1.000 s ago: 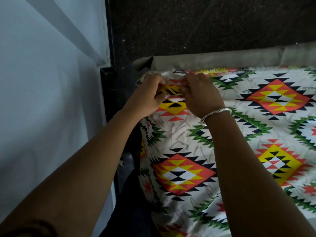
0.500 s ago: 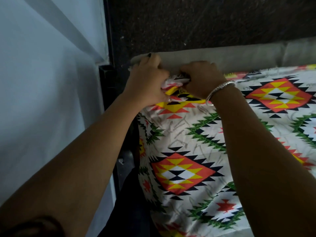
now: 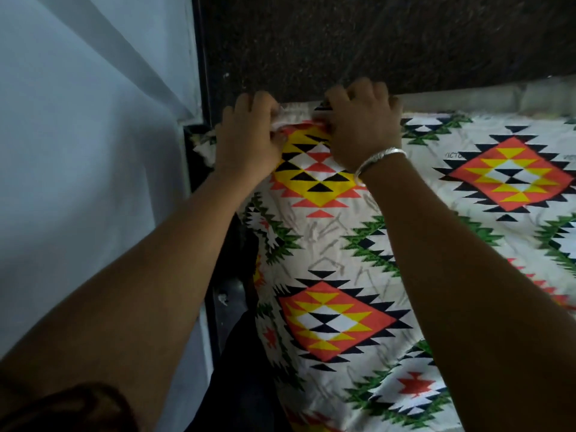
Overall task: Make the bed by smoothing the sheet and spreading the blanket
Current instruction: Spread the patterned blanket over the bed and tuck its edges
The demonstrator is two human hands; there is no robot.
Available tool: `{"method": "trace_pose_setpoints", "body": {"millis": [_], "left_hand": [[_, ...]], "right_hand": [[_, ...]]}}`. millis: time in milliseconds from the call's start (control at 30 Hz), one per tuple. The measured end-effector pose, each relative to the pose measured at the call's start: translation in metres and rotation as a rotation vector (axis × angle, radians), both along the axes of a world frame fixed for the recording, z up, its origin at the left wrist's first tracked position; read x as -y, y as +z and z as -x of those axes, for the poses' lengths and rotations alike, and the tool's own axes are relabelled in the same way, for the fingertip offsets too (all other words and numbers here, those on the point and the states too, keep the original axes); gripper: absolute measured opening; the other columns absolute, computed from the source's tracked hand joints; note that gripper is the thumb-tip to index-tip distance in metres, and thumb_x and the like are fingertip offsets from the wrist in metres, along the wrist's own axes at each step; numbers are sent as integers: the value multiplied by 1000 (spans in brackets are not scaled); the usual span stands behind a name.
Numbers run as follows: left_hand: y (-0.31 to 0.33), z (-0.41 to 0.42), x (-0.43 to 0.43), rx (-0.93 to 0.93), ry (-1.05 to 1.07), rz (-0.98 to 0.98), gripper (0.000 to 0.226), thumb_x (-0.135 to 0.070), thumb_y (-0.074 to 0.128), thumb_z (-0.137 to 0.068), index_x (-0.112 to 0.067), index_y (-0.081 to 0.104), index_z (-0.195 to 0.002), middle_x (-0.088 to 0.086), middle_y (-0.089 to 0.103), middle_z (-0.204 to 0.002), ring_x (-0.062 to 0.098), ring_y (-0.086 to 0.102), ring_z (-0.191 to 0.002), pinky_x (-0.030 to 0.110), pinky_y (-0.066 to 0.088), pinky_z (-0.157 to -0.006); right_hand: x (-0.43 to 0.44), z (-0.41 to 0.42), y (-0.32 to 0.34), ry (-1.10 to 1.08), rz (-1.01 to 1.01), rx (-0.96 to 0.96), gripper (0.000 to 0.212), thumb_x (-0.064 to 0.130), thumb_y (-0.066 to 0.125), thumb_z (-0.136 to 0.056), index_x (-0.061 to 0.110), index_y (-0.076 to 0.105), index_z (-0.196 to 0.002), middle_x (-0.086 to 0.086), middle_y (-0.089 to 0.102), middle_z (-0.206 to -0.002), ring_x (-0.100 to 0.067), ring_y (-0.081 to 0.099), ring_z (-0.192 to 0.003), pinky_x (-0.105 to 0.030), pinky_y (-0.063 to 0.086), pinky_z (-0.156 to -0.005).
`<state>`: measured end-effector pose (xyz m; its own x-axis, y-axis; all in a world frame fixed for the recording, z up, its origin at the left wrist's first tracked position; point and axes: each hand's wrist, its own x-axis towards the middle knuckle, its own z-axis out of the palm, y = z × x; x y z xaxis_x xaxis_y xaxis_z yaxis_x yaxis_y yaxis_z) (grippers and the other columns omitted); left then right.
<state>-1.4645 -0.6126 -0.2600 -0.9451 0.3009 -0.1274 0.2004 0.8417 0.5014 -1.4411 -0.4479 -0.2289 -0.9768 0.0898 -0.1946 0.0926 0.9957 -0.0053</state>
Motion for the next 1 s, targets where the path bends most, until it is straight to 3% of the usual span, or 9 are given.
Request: {"method": "trace_pose_setpoints", "body": {"millis": [167, 333, 400, 500, 600, 700, 800, 900, 1000], "left_hand": [[-8, -66, 1, -139, -32, -211, 25, -20, 52, -81, -9, 42, -101, 18, 51, -98, 29, 53, -84, 34, 46, -69], [-10, -154, 16, 73, -91, -313, 23, -26, 51, -84, -16, 36, -98, 17, 46, -95, 27, 52, -71, 33, 47, -57], [-9, -191, 25, 142, -102, -296, 22, -32, 46, -86, -16, 36, -99, 14, 45, -95, 22, 50, -65, 29, 42, -54], [-11, -245, 39, 168, -153, -297, 24, -34, 46, -86, -14, 39, -99, 13, 48, -94, 26, 53, -66, 24, 38, -57], [-13, -299, 48, 174, -181, -276, 27, -36, 47, -85, -12, 40, -97, 14, 52, -91, 31, 58, -73, 33, 45, -55], [-19, -352, 54, 295, 77, -124, 36, -40, 46, -89, -6, 47, -103, 17, 56, -98, 36, 59, -90, 38, 47, -66], [-25, -407, 61, 759, 420, -13, 58, -52, 44, -91, -4, 39, -122, 17, 59, -114, 36, 60, -97, 39, 51, -78], [-22, -450, 57, 1276, 901, -470, 56, -54, 51, -88, -11, 42, -122, 13, 61, -109, 27, 63, -82, 34, 53, -63], [-22, -464, 54, 1304, 1256, -988, 32, -33, 65, -85, -11, 60, -107, 9, 65, -96, 19, 63, -76, 26, 50, -55]], "right_hand": [[14, -44, -11, -248, 6, -345, 35, 14, 60, -70, 13, 59, -105, -18, 56, -102, -36, 54, -88, -43, 42, -74], [28, -129, -15, -327, 266, -278, 26, 25, 57, -84, 2, 55, -97, -19, 60, -82, -39, 59, -66, -39, 44, -58], [36, -168, -11, -328, 343, -206, 24, 27, 54, -88, 3, 54, -92, -17, 62, -72, -39, 58, -56, -30, 34, -50], [53, -225, -4, -337, 381, -36, 23, 30, 54, -92, 7, 55, -95, -14, 64, -76, -38, 60, -63, -26, 26, -48], [69, -275, -1, -360, 398, 39, 23, 33, 54, -91, 12, 54, -101, -13, 67, -81, -37, 63, -72, -29, 31, -48], [85, -328, 0, -607, 437, 13, 23, 32, 56, -89, 12, 54, -101, -13, 69, -88, -38, 63, -85, -36, 41, -62], [99, -396, -2, -953, 484, -80, 26, 31, 61, -85, 13, 52, -102, -11, 68, -94, -34, 61, -92, -34, 37, -66], [108, -455, -5, -1337, 611, -208, 37, 31, 71, -78, 8, 53, -100, -10, 62, -88, -26, 61, -86, -23, 35, -67], [111, -470, -9, -1715, 882, -262, 49, 39, 77, -71, 0, 62, -97, -12, 63, -81, -22, 60, -70, -23, 41, -60]]}}
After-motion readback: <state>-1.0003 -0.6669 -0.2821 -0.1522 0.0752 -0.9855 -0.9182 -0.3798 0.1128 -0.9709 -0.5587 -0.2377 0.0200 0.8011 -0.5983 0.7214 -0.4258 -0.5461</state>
